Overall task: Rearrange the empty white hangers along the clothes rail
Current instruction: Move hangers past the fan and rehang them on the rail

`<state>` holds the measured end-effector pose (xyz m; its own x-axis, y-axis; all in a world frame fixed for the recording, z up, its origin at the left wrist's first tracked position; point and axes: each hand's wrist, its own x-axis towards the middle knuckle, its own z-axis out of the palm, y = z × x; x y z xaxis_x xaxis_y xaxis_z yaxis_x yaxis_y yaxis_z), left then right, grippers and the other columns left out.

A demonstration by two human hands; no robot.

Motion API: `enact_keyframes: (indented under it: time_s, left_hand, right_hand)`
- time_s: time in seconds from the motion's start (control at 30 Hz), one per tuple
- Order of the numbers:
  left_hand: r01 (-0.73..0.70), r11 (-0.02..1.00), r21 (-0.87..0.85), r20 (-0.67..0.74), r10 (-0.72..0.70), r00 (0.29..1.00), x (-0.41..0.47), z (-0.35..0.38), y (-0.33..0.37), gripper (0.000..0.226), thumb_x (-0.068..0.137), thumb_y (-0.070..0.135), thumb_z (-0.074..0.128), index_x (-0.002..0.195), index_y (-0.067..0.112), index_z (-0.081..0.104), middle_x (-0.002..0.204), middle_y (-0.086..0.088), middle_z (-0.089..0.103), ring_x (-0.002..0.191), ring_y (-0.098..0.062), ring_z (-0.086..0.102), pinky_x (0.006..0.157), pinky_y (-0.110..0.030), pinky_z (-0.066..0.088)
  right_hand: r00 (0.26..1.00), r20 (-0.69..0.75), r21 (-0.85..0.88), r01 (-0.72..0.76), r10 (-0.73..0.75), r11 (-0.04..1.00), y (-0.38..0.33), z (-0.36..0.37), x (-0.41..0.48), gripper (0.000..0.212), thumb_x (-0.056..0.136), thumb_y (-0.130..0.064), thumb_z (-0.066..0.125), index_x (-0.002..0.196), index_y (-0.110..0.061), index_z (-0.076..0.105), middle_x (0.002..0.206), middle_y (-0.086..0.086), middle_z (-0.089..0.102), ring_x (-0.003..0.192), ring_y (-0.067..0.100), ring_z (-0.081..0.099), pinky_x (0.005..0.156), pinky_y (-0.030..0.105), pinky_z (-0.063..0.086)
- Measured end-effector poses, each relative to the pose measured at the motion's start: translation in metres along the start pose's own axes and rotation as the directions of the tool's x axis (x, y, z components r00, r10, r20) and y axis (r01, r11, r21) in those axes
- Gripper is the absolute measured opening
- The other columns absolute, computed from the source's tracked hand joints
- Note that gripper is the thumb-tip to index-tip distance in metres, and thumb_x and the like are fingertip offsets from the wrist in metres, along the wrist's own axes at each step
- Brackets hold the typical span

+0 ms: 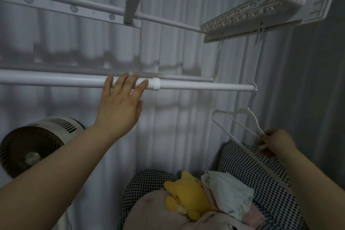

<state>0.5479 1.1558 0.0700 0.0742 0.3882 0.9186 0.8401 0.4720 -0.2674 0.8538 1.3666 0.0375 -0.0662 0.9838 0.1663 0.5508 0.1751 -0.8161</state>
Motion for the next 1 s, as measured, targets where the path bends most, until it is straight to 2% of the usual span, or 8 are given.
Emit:
enact_keyframes:
  time_s: [0.13,0.27,0.37,0.47,0.6,0.73,0.87,1.0]
  left_hand:
    - [-0.008,1.0,0.001,0.011,0.008,1.0,-0.001,-0.001,-0.002,0.048,0.076,0.027,0.037,0.117,0.007,0.052,0.118,-0.02,0.061,0.113,-0.028,0.035,0.098,-0.046,0.018]
    - [-0.003,0.998,-0.062,0.013,0.004,1.0,-0.002,-0.003,-0.003,0.05,0.076,0.03,0.037,0.116,0.005,0.054,0.117,-0.023,0.061,0.113,-0.028,0.033,0.099,-0.045,0.016]
    - [0.02,0.988,-0.153,0.001,-0.02,1.0,-0.007,-0.009,-0.004,0.048,0.077,0.029,0.038,0.115,0.004,0.055,0.117,-0.024,0.061,0.114,-0.027,0.033,0.1,-0.044,0.019]
    - [0.02,0.976,-0.215,-0.009,-0.022,1.0,-0.015,-0.022,-0.013,0.045,0.076,0.027,0.039,0.109,0.005,0.059,0.11,-0.021,0.064,0.11,-0.024,0.037,0.098,-0.041,0.02]
    - [0.037,0.957,-0.286,-0.008,-0.041,0.999,-0.03,-0.052,-0.045,0.04,0.078,0.026,0.041,0.099,0.005,0.067,0.097,-0.016,0.068,0.103,-0.02,0.042,0.097,-0.037,0.024]
    - [0.084,0.947,-0.311,0.051,-0.072,0.996,-0.053,-0.101,-0.099,0.038,0.079,0.028,0.041,0.089,0.006,0.07,0.085,-0.011,0.072,0.089,-0.013,0.046,0.086,-0.028,0.03]
    - [0.147,0.943,-0.297,0.127,-0.114,0.985,-0.087,-0.162,-0.168,0.038,0.079,0.03,0.04,0.085,0.008,0.071,0.08,-0.006,0.072,0.083,-0.01,0.049,0.074,-0.023,0.034]
    - [0.221,0.949,-0.226,0.178,-0.183,0.967,-0.137,-0.22,-0.246,0.036,0.079,0.028,0.041,0.081,0.009,0.071,0.074,-0.006,0.071,0.08,-0.012,0.049,0.069,-0.022,0.035]
  right_hand:
    - [1.0,-0.002,-0.064,0.014,-0.014,0.998,-0.002,0.002,0.002,0.024,0.094,-0.008,0.046,0.092,0.01,0.062,0.059,0.013,0.058,0.033,0.019,0.055,0.035,0.02,0.044]
    - [0.995,-0.042,-0.289,0.077,-0.093,0.954,-0.013,0.007,-0.01,0.04,0.09,-0.017,0.053,0.126,0.001,0.051,0.119,0.025,0.059,0.111,0.037,0.054,0.091,0.038,0.043]
    - [0.966,-0.139,-0.388,0.15,-0.218,0.91,-0.023,0.01,-0.027,0.049,0.09,-0.021,0.052,0.134,-0.003,0.042,0.136,0.025,0.046,0.125,0.04,0.039,0.101,0.039,0.034]
    - [0.91,-0.227,-0.347,0.258,-0.348,0.902,-0.039,0.014,-0.045,0.043,0.089,-0.015,0.052,0.129,-0.002,0.049,0.134,0.025,0.047,0.123,0.039,0.039,0.101,0.037,0.031]
    - [0.864,-0.231,-0.043,0.45,-0.448,0.892,-0.082,0.031,-0.085,0.031,0.089,-0.009,0.05,0.119,-0.002,0.057,0.11,0.016,0.061,0.099,0.03,0.055,0.084,0.03,0.04]
    - [0.811,-0.171,0.194,0.585,-0.56,0.788,-0.137,0.07,-0.143,0.021,0.088,-0.006,0.053,0.108,-0.003,0.061,0.089,0.005,0.057,0.082,0.017,0.052,0.074,0.021,0.036]
    - [0.744,-0.045,0.407,0.623,-0.666,0.668,-0.189,0.125,-0.215,0.026,0.084,0.001,0.056,0.075,-0.024,0.058,0.069,-0.002,0.056,0.075,0.026,0.056,0.074,0.035,0.046]
    - [0.674,0.151,0.56,0.545,-0.724,0.624,-0.235,0.191,-0.31,0.036,0.084,0.002,0.056,0.069,-0.031,0.052,0.071,0.004,0.057,0.073,0.025,0.056,0.07,0.027,0.047]
